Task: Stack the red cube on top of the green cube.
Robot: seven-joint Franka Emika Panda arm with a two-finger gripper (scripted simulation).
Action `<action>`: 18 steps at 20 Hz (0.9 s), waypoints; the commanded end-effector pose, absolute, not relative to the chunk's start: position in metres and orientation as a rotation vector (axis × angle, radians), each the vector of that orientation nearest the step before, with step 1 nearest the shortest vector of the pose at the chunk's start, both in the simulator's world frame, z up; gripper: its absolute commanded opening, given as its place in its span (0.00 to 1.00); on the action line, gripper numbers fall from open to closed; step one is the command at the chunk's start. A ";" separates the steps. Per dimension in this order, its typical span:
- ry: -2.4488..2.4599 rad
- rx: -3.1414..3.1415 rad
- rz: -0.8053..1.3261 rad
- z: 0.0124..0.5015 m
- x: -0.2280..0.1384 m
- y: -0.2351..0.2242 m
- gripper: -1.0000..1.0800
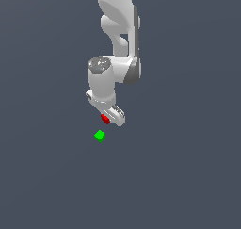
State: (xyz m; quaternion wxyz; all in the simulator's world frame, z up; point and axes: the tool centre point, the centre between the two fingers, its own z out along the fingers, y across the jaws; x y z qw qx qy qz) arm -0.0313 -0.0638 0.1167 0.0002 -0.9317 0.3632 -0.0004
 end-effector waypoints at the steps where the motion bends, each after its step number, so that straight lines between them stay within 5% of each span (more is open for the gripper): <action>1: 1.141 -2.927 0.000 0.120 -0.031 -0.064 0.00; 18: 1.140 -2.927 -0.001 0.080 0.003 -0.092 0.00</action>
